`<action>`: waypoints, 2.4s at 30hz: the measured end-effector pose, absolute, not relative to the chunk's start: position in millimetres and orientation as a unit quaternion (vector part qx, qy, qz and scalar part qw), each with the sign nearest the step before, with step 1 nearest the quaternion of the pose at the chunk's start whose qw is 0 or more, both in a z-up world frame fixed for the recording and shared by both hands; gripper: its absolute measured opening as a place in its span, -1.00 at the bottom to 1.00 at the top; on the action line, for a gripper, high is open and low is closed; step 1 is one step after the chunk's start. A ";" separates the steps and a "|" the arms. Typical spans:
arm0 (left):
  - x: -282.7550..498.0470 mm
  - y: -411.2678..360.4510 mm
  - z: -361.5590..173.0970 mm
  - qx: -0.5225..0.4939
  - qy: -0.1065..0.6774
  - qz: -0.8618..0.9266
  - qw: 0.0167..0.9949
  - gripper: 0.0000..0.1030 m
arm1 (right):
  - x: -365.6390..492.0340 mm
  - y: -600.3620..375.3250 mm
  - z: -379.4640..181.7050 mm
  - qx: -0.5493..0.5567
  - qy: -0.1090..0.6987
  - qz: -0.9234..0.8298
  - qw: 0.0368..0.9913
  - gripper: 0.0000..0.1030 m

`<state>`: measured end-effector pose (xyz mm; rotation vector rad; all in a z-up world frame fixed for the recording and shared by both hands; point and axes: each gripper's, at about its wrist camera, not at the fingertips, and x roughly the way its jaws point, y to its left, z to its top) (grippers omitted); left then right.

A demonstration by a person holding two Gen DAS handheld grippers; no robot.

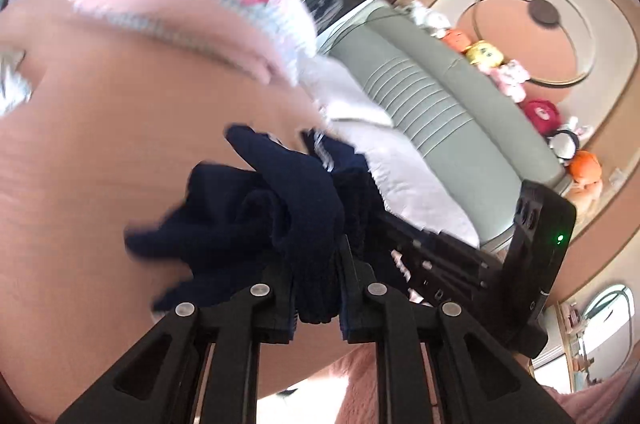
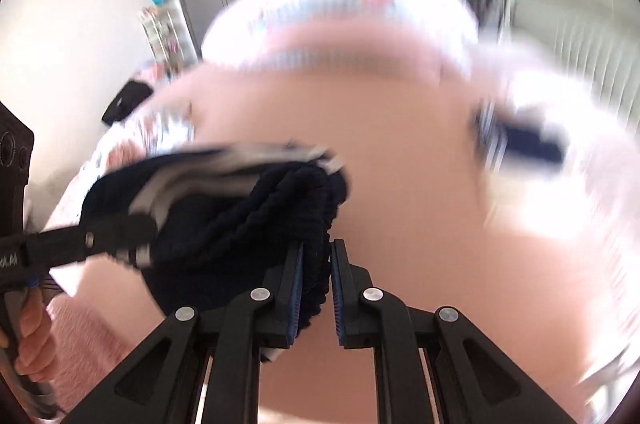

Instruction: Fold clothes

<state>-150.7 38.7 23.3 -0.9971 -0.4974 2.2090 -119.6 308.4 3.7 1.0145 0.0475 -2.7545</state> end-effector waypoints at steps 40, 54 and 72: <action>-97.4 -34.1 4.5 -0.387 -0.293 0.826 0.286 -0.83 | -59.1 293.0 -103.5 0.534 -0.155 -0.816 0.157 -0.17; -85.8 -42.9 18.8 -0.380 -0.302 0.824 0.291 -0.83 | -59.8 256.7 -115.9 0.525 -0.028 -0.844 0.106 -0.61; -202.6 -42.8 83.7 -0.332 -0.259 0.856 0.299 -0.83 | -122.2 282.8 21.5 0.360 -0.018 -0.927 0.105 -0.68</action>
